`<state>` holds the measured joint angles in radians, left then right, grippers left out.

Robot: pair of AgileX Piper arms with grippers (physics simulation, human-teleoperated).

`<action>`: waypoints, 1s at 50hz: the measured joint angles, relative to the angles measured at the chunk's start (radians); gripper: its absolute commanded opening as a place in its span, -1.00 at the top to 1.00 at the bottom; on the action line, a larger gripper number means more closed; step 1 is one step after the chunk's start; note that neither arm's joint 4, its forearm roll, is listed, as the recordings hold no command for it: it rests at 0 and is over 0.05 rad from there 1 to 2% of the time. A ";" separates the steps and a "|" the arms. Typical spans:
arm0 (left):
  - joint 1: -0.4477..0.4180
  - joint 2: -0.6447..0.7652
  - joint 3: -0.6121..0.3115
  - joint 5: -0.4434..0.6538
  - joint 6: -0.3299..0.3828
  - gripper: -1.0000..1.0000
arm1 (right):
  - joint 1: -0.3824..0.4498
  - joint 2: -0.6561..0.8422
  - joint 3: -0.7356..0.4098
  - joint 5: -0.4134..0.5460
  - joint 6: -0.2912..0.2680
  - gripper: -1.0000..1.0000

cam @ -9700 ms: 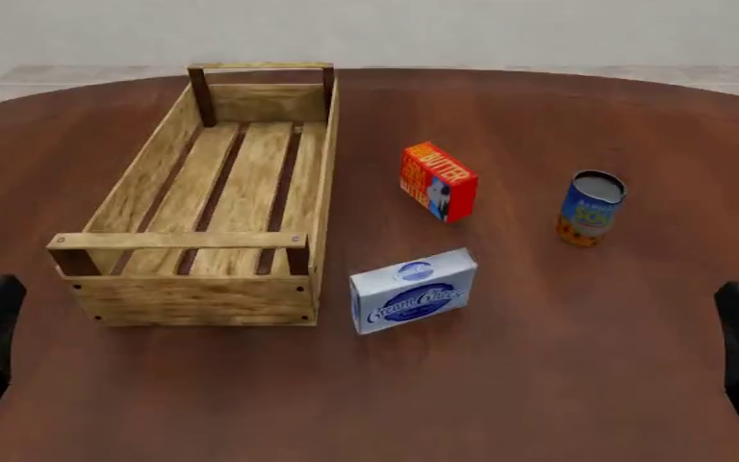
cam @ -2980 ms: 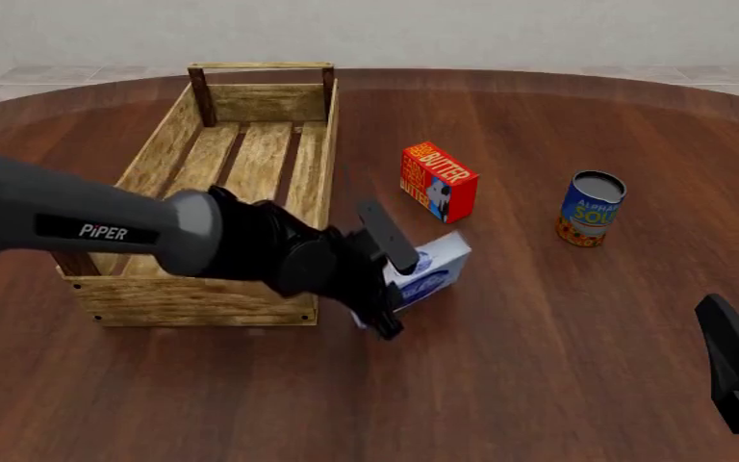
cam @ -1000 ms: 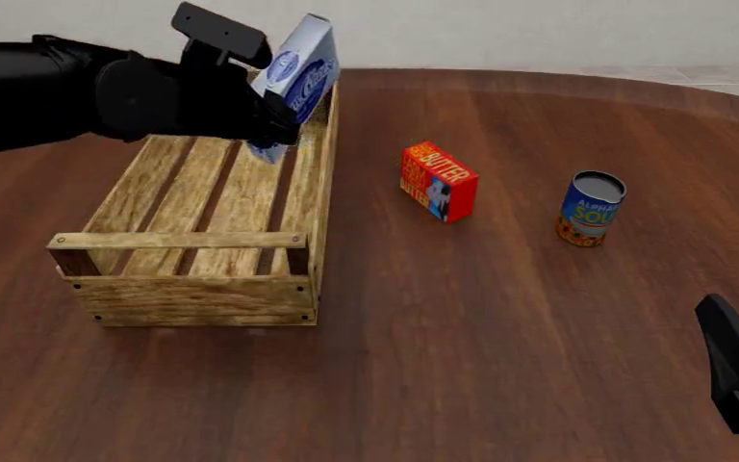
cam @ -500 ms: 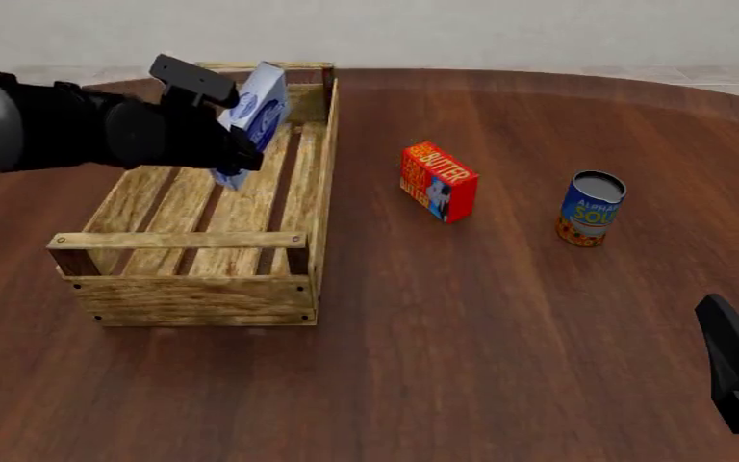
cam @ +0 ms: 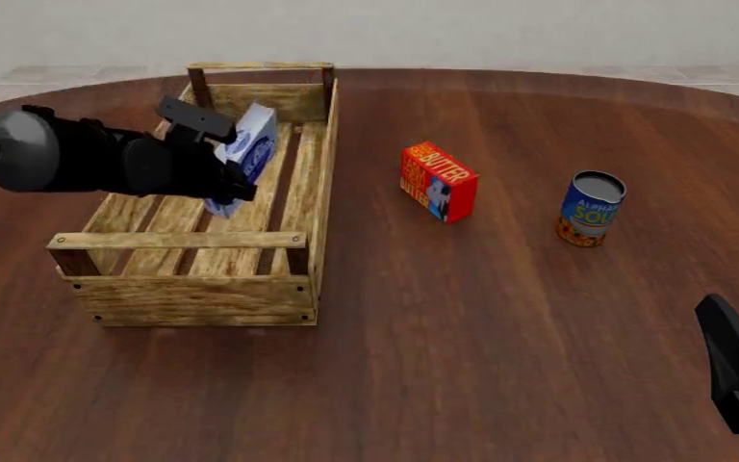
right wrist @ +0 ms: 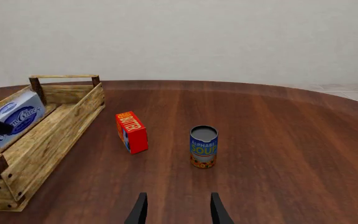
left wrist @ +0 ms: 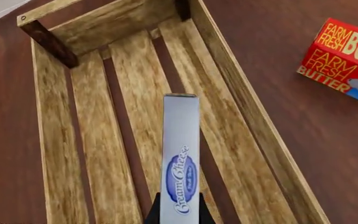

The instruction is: Pick up the cream cheese and put it in the tray.

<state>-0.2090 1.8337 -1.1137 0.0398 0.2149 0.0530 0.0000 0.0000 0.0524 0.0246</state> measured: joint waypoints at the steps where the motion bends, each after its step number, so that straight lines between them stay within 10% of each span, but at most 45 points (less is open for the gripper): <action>1: 0.001 0.005 0.001 -0.003 0.000 1.00 | 0.000 0.000 0.000 0.000 0.000 -1.00; 43: 0.017 0.110 0.004 -0.039 0.004 1.00 | 0.000 0.000 0.000 0.000 0.000 -1.00; 44: 0.017 0.110 0.004 -0.039 0.006 -1.00 | 0.000 0.000 0.000 0.000 0.000 -1.00; 50: 0.019 0.119 0.004 -0.039 0.017 -1.00 | 0.000 0.000 0.000 0.000 0.000 -1.00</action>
<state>-0.1898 1.9525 -1.1100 0.0007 0.2318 0.0530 0.0000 0.0000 0.0524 0.0246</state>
